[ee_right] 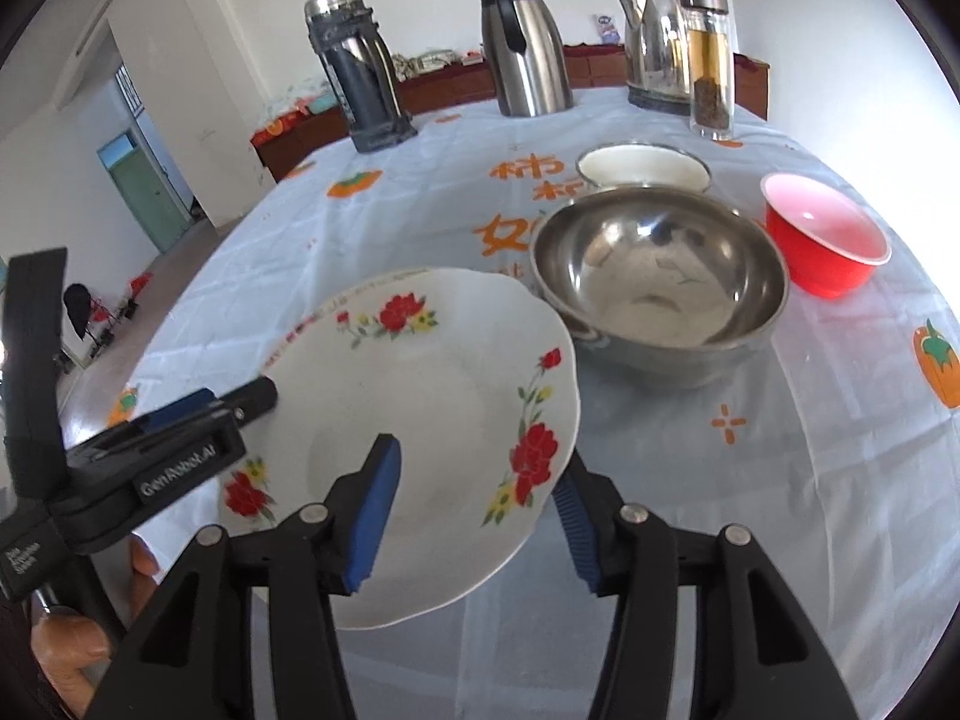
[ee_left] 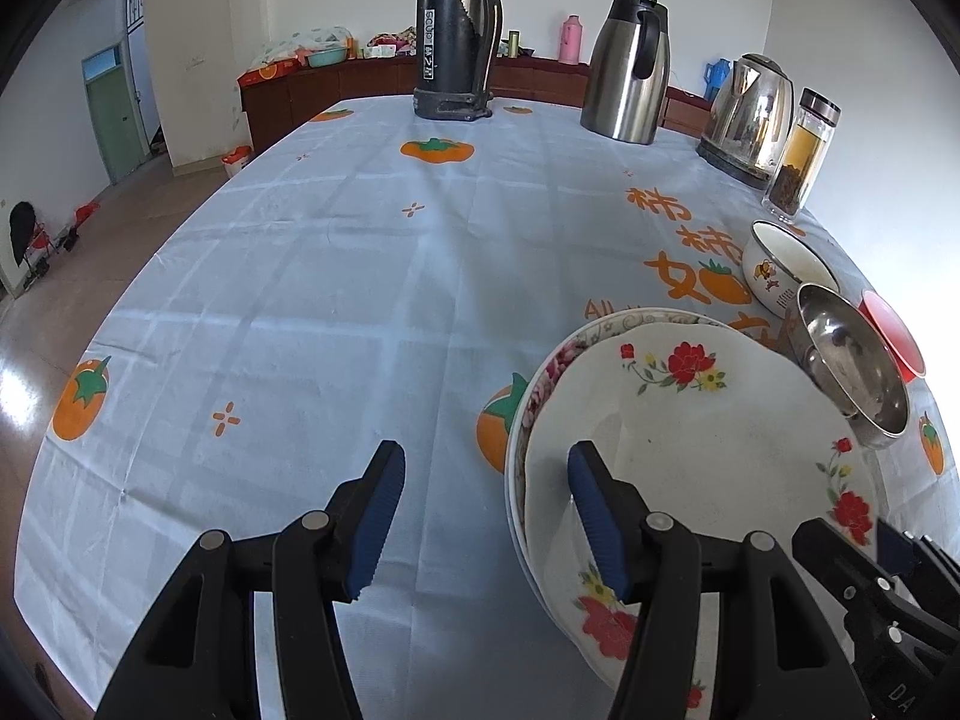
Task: Organize plates and bowls
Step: 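Lower the red-flower plate onto the pink-floral plate stack, then open both grippers and pull them back from the plate stack, then move both grippers to the red plastic bowl and close on its rim, then lift the red bowl with both grippers and carry it over the steel bowl, then lower the red bowl into the steel bowl and open both grippers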
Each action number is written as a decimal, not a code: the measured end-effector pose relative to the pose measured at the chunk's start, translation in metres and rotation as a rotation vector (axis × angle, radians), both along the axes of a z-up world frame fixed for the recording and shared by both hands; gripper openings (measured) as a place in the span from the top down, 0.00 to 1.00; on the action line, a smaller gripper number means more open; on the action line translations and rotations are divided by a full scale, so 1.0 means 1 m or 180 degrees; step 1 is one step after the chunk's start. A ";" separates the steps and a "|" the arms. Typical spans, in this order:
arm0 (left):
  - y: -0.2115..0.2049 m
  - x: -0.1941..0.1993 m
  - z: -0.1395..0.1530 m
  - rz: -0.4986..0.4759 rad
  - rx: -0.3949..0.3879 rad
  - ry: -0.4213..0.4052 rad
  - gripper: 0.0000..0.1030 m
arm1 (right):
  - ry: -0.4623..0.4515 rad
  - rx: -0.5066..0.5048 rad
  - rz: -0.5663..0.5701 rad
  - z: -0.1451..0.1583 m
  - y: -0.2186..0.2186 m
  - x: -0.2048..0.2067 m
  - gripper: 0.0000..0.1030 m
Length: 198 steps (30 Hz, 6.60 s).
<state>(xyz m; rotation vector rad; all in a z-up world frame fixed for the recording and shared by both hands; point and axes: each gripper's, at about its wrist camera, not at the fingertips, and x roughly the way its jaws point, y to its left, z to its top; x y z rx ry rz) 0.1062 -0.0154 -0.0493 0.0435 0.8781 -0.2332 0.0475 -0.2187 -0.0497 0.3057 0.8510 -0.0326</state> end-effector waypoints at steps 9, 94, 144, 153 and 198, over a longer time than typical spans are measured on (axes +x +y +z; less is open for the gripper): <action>0.001 -0.004 0.004 0.0026 0.0072 -0.0077 0.42 | -0.0084 0.0081 0.0021 -0.003 0.000 -0.004 0.42; -0.272 0.034 0.063 -0.1242 -0.0177 0.0143 0.53 | -0.0464 0.0411 -0.1120 0.033 -0.276 -0.004 0.71; -0.326 0.000 0.040 -0.1387 -0.0012 0.0387 0.93 | -0.0223 0.0567 -0.1110 0.025 -0.253 -0.031 0.84; -0.291 -0.027 0.045 -0.1362 -0.0063 0.0319 0.92 | -0.0260 0.0513 -0.1068 0.034 -0.221 -0.057 0.84; -0.201 0.015 0.047 -0.0882 -0.0142 0.0313 0.88 | -0.0287 0.0304 -0.0634 0.057 -0.140 -0.004 0.84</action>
